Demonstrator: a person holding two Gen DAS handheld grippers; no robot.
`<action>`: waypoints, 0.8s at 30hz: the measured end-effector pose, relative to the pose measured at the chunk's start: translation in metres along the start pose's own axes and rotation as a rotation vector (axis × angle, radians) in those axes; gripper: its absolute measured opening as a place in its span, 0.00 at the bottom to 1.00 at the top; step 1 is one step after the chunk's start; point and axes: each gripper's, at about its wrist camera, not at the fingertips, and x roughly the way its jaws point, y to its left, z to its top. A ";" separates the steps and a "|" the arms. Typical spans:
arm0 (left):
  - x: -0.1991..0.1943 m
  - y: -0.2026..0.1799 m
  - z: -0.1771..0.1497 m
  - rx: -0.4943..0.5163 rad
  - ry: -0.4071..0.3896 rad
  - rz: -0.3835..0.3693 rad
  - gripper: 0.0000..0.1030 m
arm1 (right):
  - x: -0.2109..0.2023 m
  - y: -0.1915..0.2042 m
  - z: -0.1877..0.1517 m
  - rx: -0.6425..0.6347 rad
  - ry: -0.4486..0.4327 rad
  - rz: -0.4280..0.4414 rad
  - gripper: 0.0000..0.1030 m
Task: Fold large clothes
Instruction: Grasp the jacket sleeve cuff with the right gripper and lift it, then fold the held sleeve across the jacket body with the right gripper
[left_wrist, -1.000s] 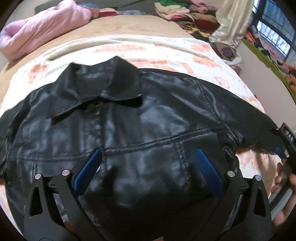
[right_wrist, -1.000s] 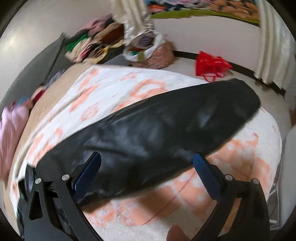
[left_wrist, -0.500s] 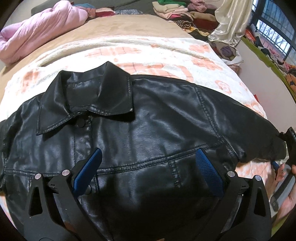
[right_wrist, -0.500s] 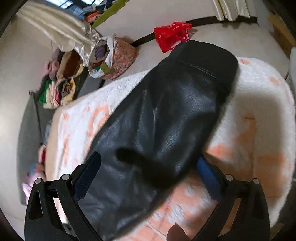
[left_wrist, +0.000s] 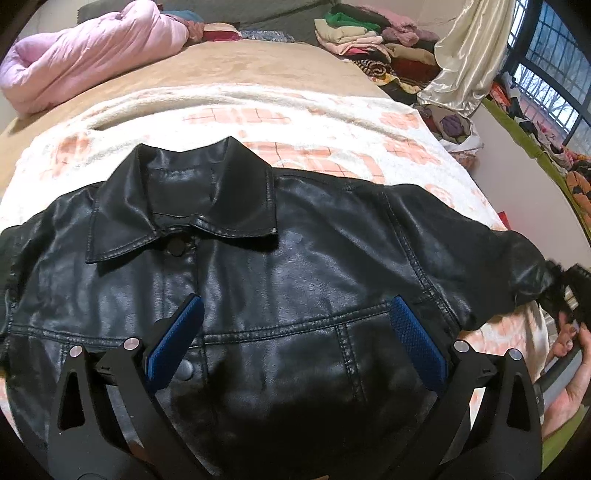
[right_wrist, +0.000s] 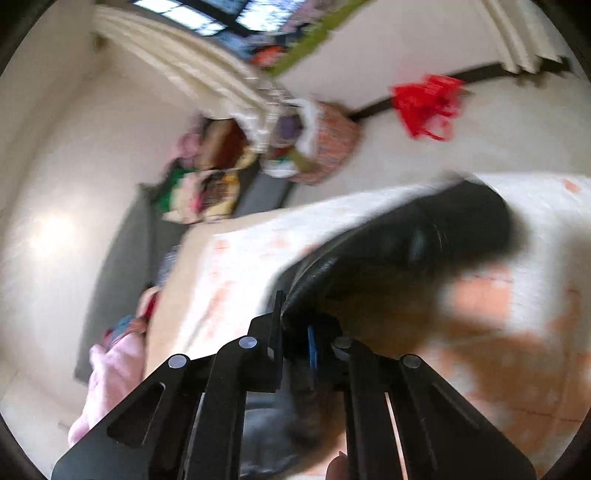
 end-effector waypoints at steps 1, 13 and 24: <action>-0.002 0.003 0.000 -0.002 -0.002 0.002 0.92 | -0.002 0.010 -0.002 -0.030 0.000 0.043 0.09; -0.045 0.059 0.013 -0.079 -0.029 -0.008 0.92 | -0.028 0.141 -0.054 -0.522 0.042 0.341 0.09; -0.085 0.122 0.018 -0.184 -0.117 -0.062 0.92 | -0.019 0.233 -0.205 -1.053 0.255 0.464 0.09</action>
